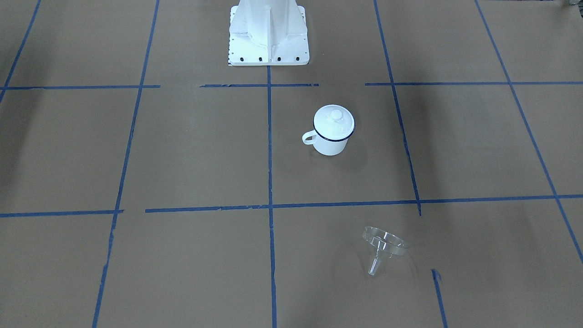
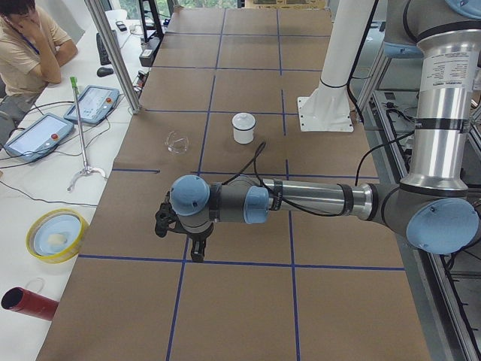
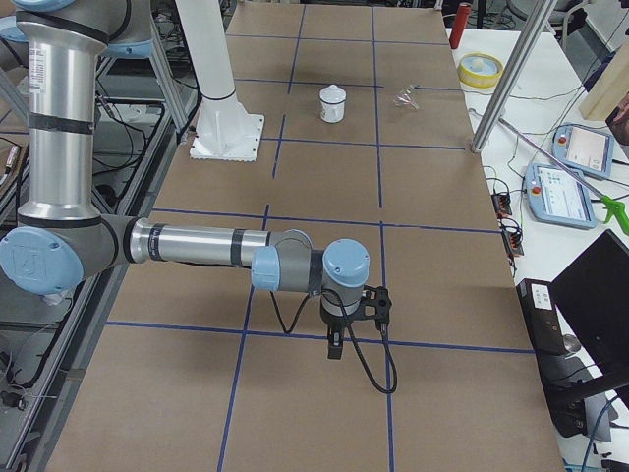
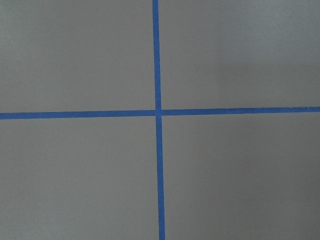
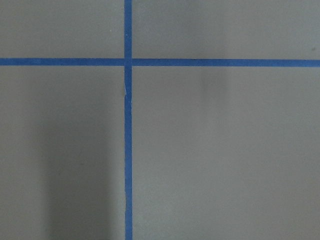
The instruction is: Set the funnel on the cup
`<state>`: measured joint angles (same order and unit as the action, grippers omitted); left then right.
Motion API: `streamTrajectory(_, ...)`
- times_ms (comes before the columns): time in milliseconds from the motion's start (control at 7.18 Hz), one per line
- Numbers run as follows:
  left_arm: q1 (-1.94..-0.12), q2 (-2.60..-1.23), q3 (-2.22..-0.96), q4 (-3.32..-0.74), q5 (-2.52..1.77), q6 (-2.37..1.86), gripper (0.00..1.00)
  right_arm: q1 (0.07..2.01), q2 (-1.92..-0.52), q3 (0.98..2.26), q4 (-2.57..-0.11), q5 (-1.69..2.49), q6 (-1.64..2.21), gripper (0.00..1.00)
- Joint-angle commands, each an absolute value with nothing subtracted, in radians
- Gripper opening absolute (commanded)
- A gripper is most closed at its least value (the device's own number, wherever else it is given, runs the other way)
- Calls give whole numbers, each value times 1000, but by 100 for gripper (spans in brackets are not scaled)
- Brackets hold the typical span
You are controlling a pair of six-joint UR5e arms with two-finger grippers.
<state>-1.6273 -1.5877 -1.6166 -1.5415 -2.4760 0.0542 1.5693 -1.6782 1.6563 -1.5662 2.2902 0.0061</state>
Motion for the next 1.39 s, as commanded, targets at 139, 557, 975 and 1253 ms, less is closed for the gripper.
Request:
streamTrajectory(139,-1635,-1609,-1617,-1542,-2474,60,100,1569,-1678,1657,-1566,2290,6,100)
streamTrajectory(557,-1644,-1548,-1624,-1557,-2476,60,100,1569,-1678,1657,-1566,2290,6,100)
streamTrajectory(975,-1643,-1519,-1647,-1719,-2477,-13,100,1569,-1678,1655,-1566,2290,6,100)
streamTrajectory(1253,-1443,-1525,-1809,-1854,-2467,-552,100,1569,-1678,1657,-1566,2290,6,100)
